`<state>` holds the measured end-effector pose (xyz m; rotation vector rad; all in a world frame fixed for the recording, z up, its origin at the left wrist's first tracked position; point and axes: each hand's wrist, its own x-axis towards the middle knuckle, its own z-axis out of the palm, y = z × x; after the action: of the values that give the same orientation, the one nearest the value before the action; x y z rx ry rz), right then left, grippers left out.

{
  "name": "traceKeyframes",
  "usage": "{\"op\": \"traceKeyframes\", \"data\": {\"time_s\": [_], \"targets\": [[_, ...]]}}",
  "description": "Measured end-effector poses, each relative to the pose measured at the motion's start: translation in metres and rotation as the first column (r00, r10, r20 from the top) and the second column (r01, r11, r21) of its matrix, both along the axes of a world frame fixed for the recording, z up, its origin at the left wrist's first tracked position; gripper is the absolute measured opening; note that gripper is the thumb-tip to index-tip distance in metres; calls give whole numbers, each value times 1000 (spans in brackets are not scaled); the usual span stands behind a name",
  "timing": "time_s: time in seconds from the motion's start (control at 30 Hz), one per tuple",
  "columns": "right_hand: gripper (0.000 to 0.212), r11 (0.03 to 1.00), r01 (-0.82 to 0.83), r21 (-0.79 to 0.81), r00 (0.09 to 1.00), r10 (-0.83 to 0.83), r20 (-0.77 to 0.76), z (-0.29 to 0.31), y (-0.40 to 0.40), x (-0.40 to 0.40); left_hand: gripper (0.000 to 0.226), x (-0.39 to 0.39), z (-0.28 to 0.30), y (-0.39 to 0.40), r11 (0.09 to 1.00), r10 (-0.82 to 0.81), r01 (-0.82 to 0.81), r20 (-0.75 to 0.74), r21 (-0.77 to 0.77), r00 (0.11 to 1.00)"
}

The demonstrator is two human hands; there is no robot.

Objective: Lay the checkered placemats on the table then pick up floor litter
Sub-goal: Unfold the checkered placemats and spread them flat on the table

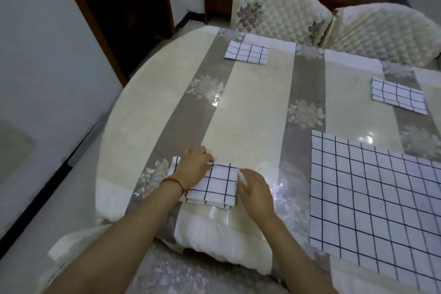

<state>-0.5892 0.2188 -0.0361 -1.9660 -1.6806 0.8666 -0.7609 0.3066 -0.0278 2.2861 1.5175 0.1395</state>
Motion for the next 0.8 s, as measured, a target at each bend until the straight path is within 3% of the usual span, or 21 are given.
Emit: {"op": "traceKeyframes", "data": {"time_s": [0.07, 0.17, 0.27, 0.33, 0.43, 0.47, 0.53, 0.63, 0.8], "targets": [[43, 995, 94, -18, 986, -96, -139, 2, -5, -1, 22, -3, 0, -2, 994, 26, -18, 79, -107, 997], [52, 962, 235, -141, 857, -273, -436, 15, -10, -1, 11, -7, 14, -11, 986, 86, -34, 324, -163, 942], [26, 963, 175, -206, 778, -263, -570, 30, -12, 6, 7, -10, 40, -21, 967, 194, -78, 501, -243, 843], [11, 974, 111, -196, 771, -209, -601, 43, -15, 12, 16, -11, 56, -26, 963, 240, -125, 549, -239, 801], [15, 983, 84, -162, 774, -167, -610, 63, -20, 16, 20, -6, 70, -33, 947, 319, -233, 583, -220, 747], [18, 984, 98, -147, 773, -169, -612, 69, -20, 18, 11, -2, 73, -36, 940, 342, -279, 560, -198, 754], [25, 983, 151, -103, 762, -182, -621, 82, -19, 20, 27, 9, 76, -47, 933, 354, -340, 485, -120, 800], [31, 976, 215, -24, 756, -181, -629, 97, -18, 24, 27, 37, 94, -76, 958, 272, -275, 539, -76, 798], [34, 985, 167, 49, 794, -105, -599, 117, -30, 33, 18, 78, 125, -112, 896, 438, -207, 704, -394, 559]]}}
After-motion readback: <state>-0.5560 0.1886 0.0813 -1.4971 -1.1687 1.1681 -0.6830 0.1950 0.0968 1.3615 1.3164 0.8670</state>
